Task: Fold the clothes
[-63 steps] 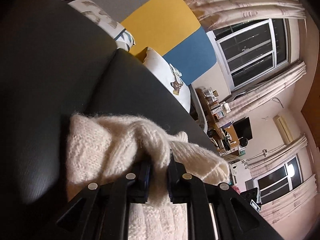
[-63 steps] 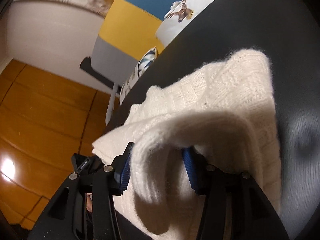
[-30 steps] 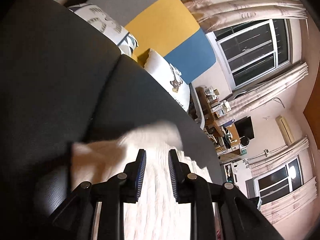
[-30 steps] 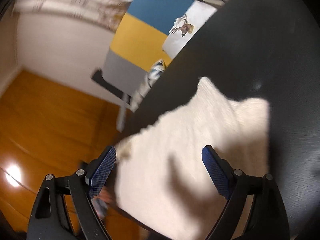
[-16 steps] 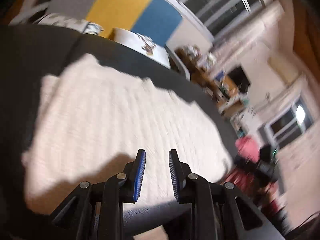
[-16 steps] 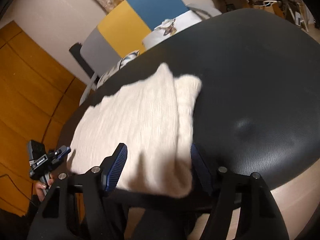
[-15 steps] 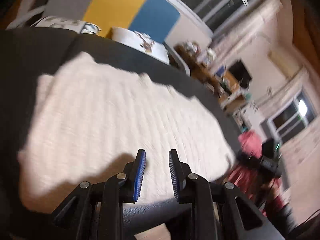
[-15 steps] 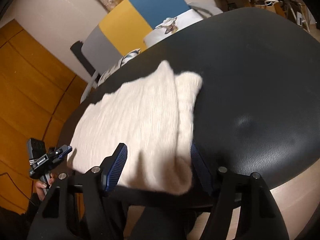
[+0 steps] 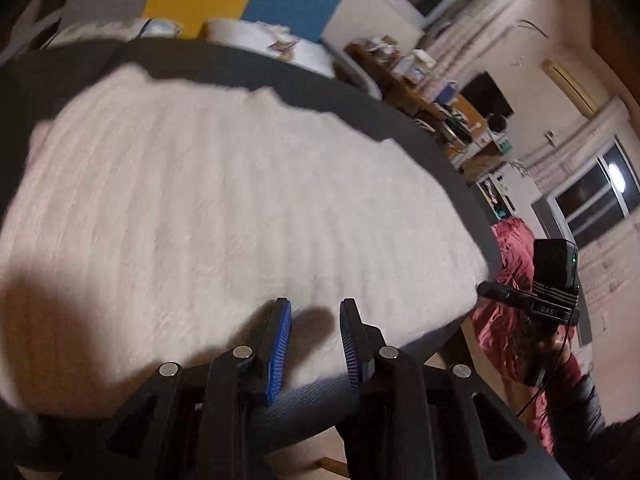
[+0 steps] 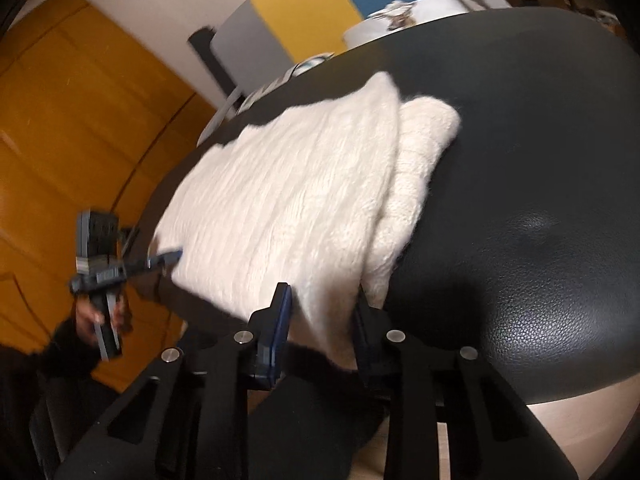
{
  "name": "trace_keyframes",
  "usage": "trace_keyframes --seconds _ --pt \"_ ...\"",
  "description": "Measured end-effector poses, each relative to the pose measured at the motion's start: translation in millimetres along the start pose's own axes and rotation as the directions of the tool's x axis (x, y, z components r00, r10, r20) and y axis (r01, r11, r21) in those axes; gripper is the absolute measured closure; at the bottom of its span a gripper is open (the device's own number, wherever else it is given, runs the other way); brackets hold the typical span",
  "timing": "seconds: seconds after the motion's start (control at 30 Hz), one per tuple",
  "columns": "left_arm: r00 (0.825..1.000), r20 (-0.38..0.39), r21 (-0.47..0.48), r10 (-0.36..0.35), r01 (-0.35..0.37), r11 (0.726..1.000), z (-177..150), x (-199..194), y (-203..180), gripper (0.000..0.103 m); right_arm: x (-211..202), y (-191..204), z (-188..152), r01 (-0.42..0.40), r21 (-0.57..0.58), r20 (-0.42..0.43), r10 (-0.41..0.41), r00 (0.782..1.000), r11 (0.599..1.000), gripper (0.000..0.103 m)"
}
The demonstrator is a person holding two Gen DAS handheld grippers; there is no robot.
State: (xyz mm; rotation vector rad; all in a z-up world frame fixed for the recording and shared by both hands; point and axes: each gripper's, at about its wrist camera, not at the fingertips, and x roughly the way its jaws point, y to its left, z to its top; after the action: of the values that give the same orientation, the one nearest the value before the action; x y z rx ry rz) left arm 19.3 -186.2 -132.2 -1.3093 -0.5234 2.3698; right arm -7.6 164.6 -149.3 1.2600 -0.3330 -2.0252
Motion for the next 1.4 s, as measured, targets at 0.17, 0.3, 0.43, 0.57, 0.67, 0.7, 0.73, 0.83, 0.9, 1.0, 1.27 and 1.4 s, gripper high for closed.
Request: trace_keyframes --seconds 0.17,0.3,0.43,0.57,0.67,0.7,0.73,0.83,0.9,1.0,1.27,1.4 --pt "0.998 -0.055 0.125 -0.014 0.021 0.992 14 22 -35 0.078 -9 12 -5 -0.007 -0.114 -0.089 -0.003 0.996 0.993 0.069" --pt "0.994 -0.086 0.182 -0.073 0.087 0.979 50 39 -59 0.078 -14 4 -4 -0.053 -0.106 -0.064 0.046 0.997 0.993 0.069" --pt "0.965 -0.185 0.096 -0.187 0.207 0.974 113 70 -72 0.077 1 -2 -5 -0.184 -0.1 -0.06 0.178 0.982 0.978 0.069" --pt "0.95 -0.251 -0.008 -0.187 0.191 0.981 190 122 -75 0.073 26 -1 -16 -0.203 -0.151 -0.151 0.181 0.972 0.967 0.071" --pt "0.933 -0.317 -0.062 -0.17 0.159 0.985 231 167 -74 0.073 25 -9 -17 -0.241 -0.12 -0.137 0.224 0.965 0.963 0.071" --pt "0.92 -0.355 -0.073 -0.169 0.153 0.985 241 183 -74 0.073 25 -10 -18 -0.252 -0.114 -0.131 0.237 0.963 0.961 0.071" --pt "0.906 -0.392 -0.087 -0.161 0.137 0.987 248 199 -73 0.073 24 -12 -19 -0.263 -0.108 -0.125 0.249 0.96 0.959 0.071" --pt "0.858 -0.499 -0.082 -0.123 0.095 0.992 253 236 -73 0.073 23 -15 -22 -0.285 -0.101 -0.114 0.273 0.955 0.953 0.071" --pt "0.821 -0.565 -0.056 -0.085 0.064 0.996 254 256 -74 0.073 23 -16 -24 -0.296 -0.097 -0.107 0.286 0.952 0.95 0.071" --pt "0.809 -0.587 -0.019 -0.045 0.042 0.999 256 265 -73 0.073 24 -15 -26 -0.305 -0.097 -0.097 0.296 0.95 0.947 0.071" --pt "0.809 -0.588 0.039 -0.022 0.056 0.998 266 269 -75 0.073 24 -13 -29 -0.316 -0.085 -0.076 0.311 0.948 0.945 0.071" --pt "0.78 -0.624 0.144 0.046 0.056 0.988 251 286 -88 0.082 26 -14 -29 -0.334 -0.066 -0.077 0.329 0.941 0.94 0.071"
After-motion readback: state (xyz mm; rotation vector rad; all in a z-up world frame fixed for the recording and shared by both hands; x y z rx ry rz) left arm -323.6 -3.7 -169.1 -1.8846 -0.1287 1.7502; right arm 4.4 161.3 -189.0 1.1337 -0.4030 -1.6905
